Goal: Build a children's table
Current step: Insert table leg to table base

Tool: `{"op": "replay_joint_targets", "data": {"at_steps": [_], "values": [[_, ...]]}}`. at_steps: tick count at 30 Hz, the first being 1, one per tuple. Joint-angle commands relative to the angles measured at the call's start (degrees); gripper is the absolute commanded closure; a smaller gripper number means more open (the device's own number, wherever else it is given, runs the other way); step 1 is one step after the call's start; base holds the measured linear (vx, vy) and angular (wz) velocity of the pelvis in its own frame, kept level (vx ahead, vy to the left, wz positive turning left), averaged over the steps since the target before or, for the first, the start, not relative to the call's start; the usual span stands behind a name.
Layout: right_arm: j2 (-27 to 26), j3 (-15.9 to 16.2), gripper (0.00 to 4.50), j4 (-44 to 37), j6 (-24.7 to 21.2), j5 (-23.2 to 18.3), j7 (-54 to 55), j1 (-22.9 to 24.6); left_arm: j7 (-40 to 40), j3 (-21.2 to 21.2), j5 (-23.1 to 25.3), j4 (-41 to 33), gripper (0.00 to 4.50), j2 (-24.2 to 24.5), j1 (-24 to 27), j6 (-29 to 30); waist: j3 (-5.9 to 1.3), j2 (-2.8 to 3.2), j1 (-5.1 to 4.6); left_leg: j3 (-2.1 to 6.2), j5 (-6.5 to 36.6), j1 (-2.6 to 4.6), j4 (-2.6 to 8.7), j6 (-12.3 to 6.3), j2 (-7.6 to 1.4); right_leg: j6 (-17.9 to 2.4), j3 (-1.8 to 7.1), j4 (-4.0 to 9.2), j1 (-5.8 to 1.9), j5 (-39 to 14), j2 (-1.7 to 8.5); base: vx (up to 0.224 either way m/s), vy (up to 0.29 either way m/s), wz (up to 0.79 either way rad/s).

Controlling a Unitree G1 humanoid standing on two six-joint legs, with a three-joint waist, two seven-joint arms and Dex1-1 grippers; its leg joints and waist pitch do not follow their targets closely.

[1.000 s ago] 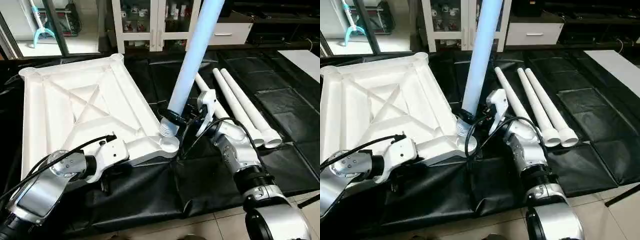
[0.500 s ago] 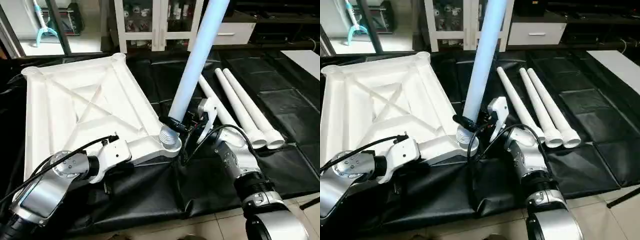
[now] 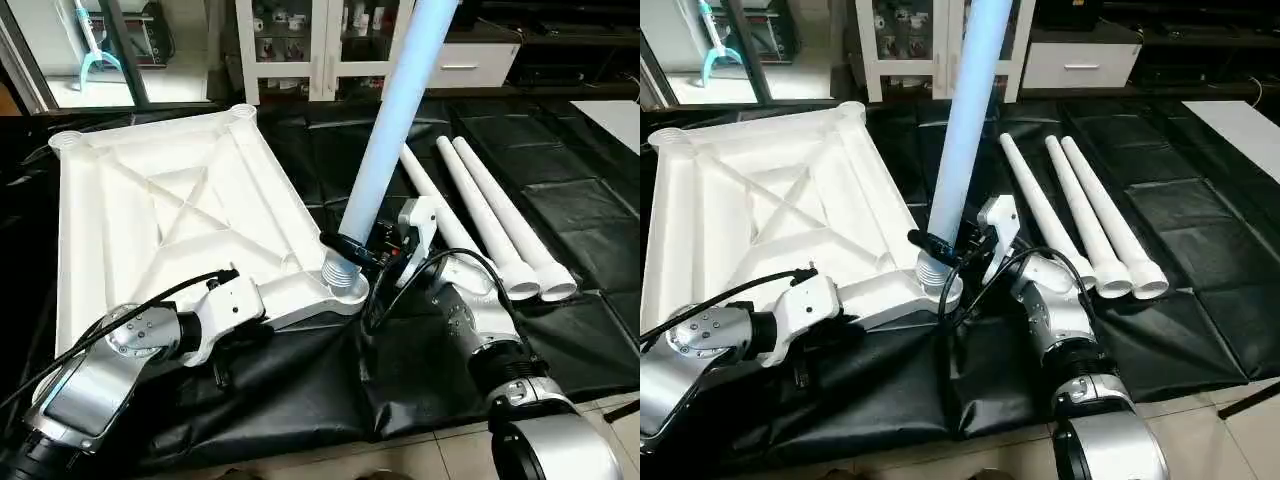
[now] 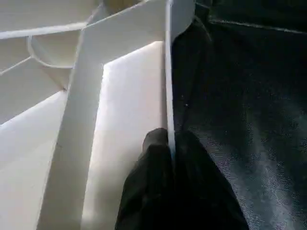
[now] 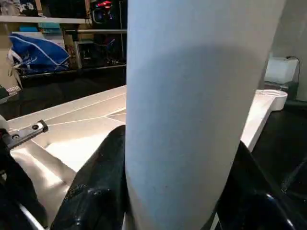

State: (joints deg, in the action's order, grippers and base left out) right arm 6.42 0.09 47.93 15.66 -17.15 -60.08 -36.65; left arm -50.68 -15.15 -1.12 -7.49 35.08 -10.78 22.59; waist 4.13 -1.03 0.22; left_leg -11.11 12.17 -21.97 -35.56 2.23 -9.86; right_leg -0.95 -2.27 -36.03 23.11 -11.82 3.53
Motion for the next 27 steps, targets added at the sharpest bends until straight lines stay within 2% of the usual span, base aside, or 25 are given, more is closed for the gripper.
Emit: {"op": "replay_joint_targets", "data": {"at_steps": [1, 3, 4, 6, 10, 12, 15, 18, 21, 22, 27], "values": [[0.24, 0.20, 2.62, 1.81, -0.66, 1.30, -0.06, 0.43, 1.36, 0.56, -2.05, 0.11, 3.89, -1.81, 0.31, -2.56, -2.19, 0.03, -0.29, 1.55, 12.58, 1.33, 5.59, -2.86, -3.90, -13.13, 3.12, 5.06, -1.17, -15.97, 4.64, 0.000, 0.000, 0.00], [0.18, 0.14, 2.62, 1.90, -0.27, 1.39, 0.08, 0.45, 1.83, 0.75, -1.49, 0.16, 3.81, -1.84, 0.05, -3.84, -2.19, 0.23, -0.32, 1.62, 12.76, 1.42, 5.79, -2.09, -4.13, -13.43, 3.04, 4.94, -1.07, -14.41, 4.50, 0.000, 0.000, 0.00], [0.16, 0.14, 2.62, 1.91, -0.18, 1.41, 0.11, 0.47, 2.02, 0.77, -1.26, 0.20, 3.81, -1.84, -0.06, -4.21, -2.19, 0.16, -0.48, 1.74, 12.59, 1.15, 5.96, -1.74, -4.15, -13.56, 2.93, 4.70, -1.29, -12.80, 4.45, 0.000, 0.000, 0.00], [0.10, 0.15, 2.62, 2.03, 0.19, 1.49, 0.10, 0.50, 2.05, 0.82, -1.06, 0.25, 3.81, -1.97, -0.36, -4.85, -2.21, -0.16, -0.67, 1.65, 12.04, 1.28, 5.93, -1.71, -4.16, -14.02, 2.94, 4.49, -1.32, -10.24, 4.38, 0.000, 0.000, 0.00], [0.10, 0.16, 2.62, 2.04, 0.64, 1.56, -0.06, 0.51, 1.36, 0.20, -0.08, 0.35, 3.81, -1.54, -0.36, -5.45, -2.27, -0.37, -0.87, 1.33, 7.91, 1.27, 5.60, -3.50, -4.12, -15.70, 2.99, 4.04, -1.67, -4.31, 4.49, 0.000, 0.000, 0.00], [0.12, 0.13, 2.62, 2.03, 0.71, 1.62, -0.11, 0.51, 1.26, -0.04, 0.23, 0.46, 3.81, -1.31, -0.25, -5.60, -2.25, -0.40, -0.92, 1.25, 6.62, 1.28, 5.52, -4.42, -4.16, -16.26, 2.96, 3.92, -1.80, -2.96, 4.54, 0.000, 0.000, 0.00], [0.23, 0.08, 2.62, 2.06, 0.88, 1.71, -0.14, 0.46, 0.97, -0.86, 1.22, 0.77, 3.81, -0.24, -0.10, -6.04, -2.16, -0.27, -0.89, 1.25, 7.53, 1.43, 5.62, -4.29, -4.26, -16.29, 2.95, 4.11, -1.69, -4.39, 4.56, 0.000, 0.000, 0.00], [0.34, 0.08, 2.62, 2.18, 1.15, 1.76, -0.15, 0.36, 0.61, -1.75, 3.17, 1.13, 3.81, 1.59, -0.34, -6.65, -1.95, -0.14, -0.98, 1.33, 10.15, 1.49, 5.87, -3.11, -4.29, -15.83, 3.01, 4.34, -1.61, -7.34, 4.55, 0.000, 0.000, 0.00], [0.23, 0.14, 2.62, 2.13, 1.36, 1.81, -0.14, 0.38, 0.52, -2.21, 5.17, 1.37, 3.81, 3.06, -0.66, -6.54, -1.91, -0.15, -1.09, 1.40, 11.07, 1.49, 6.00, -2.28, -4.34, -15.55, 3.03, 4.42, -1.57, -8.00, 4.53, 0.000, 0.000, 0.00], [0.09, 0.20, 2.62, 1.99, 1.46, 1.82, -0.11, 0.50, 0.20, -2.18, 5.43, 1.34, 3.98, 3.46, -0.71, -6.57, -1.96, -0.02, -1.17, 1.44, 11.25, 1.49, 6.00, -1.97, -4.33, -15.55, 3.07, 4.36, -1.60, -7.91, 4.60, 0.000, 0.000, 0.00], [-0.36, 0.41, 2.62, 2.09, 1.75, 1.90, -0.11, 0.73, -0.09, -2.02, 4.99, 1.12, 4.20, 3.64, -0.88, -6.37, -1.78, 0.05, -1.19, 1.35, 12.20, 1.50, 6.03, -1.63, -4.27, -15.81, 3.16, 4.50, -1.50, -8.51, 4.64, 0.000, 0.000, 0.00]]}}
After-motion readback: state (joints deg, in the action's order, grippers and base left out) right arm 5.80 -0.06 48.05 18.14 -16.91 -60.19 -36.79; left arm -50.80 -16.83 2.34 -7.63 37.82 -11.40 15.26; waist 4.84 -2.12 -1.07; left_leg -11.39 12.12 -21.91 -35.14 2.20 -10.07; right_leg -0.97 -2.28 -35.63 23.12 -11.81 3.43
